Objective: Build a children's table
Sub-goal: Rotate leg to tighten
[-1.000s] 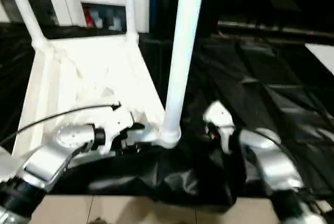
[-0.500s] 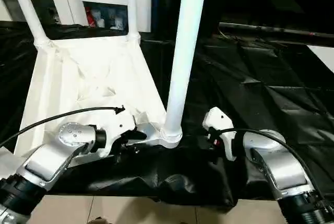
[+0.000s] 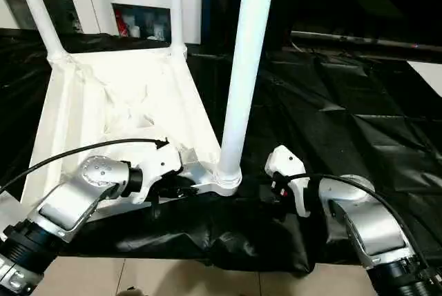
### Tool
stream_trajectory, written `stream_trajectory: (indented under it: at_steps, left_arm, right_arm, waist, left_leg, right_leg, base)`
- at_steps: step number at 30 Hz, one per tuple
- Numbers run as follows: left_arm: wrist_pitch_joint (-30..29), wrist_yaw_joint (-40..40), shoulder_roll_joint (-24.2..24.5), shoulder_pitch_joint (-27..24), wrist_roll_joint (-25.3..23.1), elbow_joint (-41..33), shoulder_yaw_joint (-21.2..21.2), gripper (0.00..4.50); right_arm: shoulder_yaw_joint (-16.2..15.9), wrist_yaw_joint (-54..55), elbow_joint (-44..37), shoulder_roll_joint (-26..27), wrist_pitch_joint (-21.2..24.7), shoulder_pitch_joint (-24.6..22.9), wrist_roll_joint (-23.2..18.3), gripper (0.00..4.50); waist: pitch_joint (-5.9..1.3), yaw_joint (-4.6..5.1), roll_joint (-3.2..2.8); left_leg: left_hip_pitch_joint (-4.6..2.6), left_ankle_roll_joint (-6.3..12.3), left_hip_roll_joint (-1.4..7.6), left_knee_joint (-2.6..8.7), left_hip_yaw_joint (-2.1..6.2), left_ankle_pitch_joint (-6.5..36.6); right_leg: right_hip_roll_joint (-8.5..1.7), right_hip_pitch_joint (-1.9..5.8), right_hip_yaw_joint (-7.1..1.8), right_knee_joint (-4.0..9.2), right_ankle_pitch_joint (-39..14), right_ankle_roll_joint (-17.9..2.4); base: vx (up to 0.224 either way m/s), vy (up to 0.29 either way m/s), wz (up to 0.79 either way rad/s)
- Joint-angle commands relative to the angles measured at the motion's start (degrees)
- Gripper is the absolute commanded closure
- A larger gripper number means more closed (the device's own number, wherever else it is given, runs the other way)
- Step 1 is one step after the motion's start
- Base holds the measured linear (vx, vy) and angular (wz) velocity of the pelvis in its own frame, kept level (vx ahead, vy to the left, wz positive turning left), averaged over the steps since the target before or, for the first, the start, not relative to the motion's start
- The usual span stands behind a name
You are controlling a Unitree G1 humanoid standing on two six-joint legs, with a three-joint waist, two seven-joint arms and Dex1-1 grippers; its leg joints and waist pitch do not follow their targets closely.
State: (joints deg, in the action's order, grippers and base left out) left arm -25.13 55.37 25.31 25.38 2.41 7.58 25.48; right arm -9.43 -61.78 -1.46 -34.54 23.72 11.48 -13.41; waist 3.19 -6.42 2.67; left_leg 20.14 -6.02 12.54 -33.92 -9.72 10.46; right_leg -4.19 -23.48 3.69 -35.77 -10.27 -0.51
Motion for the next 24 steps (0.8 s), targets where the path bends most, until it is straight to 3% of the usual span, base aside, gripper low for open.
stream_trajectory:
  at_steps: [1,7,11,14,20,24]
  left_arm:
    - [-0.4,0.1,0.9,0.6,-1.3,1.4,0.4,4.42]
    - [0.1,0.6,0.6,0.6,-0.6,2.3,-0.3,4.5]
    - [3.3,3.8,0.0,0.4,2.5,3.3,-1.8,4.5]
    - [5.7,5.9,-0.1,0.1,4.1,3.4,-2.5,4.5]
    - [6.8,6.1,0.3,1.0,3.2,5.9,-2.4,4.5]
    - [7.7,6.7,0.1,1.6,2.9,7.4,-2.8,4.5]
  right_arm:
    - [0.2,0.1,-0.7,-0.8,0.6,-0.2,-0.5,1.36]
    - [1.4,1.6,0.5,1.3,2.4,1.3,-2.1,1.03]
    - [-0.2,4.9,3.4,3.2,-1.3,2.8,1.6,0.61]
    - [-0.7,8.1,6.3,5.8,-4.3,4.6,3.3,0.61]
    - [-0.7,8.8,9.1,8.1,-4.2,6.9,2.5,0.61]
    - [-1.9,6.8,11.4,8.4,-6.1,7.7,3.2,0.61]
  waist:
    - [-3.12,-0.22,-0.08]
    - [-3.24,-0.19,0.01]
    - [-3.15,-0.17,0.25]
    - [-3.25,-0.05,0.26]
    - [-3.43,-0.04,0.02]
    - [-3.31,-0.13,0.11]
  left_leg:
    - [0.08,1.09,0.4,4.3,0.11,16.0]
    - [0.01,1.01,0.37,4.26,0.14,15.9]
    - [0.08,0.88,0.31,4.26,0.07,15.6]
    - [0.0,0.59,0.28,4.26,0.05,15.3]
    - [0.12,0.54,0.4,4.38,0.0,14.0]
    - [0.01,0.58,0.32,4.31,-0.14,14.8]
  right_leg:
    - [-3.25,2.57,-2.2,5.99,-25.2,-5.1]
    - [-3.22,2.49,-2.16,6.02,-25.4,-5.0]
    - [-3.36,2.33,-2.13,6.12,-26.1,-5.0]
    - [-3.42,2.29,-2.19,6.06,-26.4,-4.9]
    - [-3.26,2.66,-2.29,5.26,-20.8,-6.7]
    - [-3.46,2.56,-2.36,5.6,-22.9,-6.3]
  base:
    - [0.0,0.0,0.0]
    - [0.0,0.0,0.0]
    - [0.0,0.0,0.0]
    - [0.0,0.0,0.0]
    - [0.0,0.0,0.0]
    - [0.0,0.0,0.0]
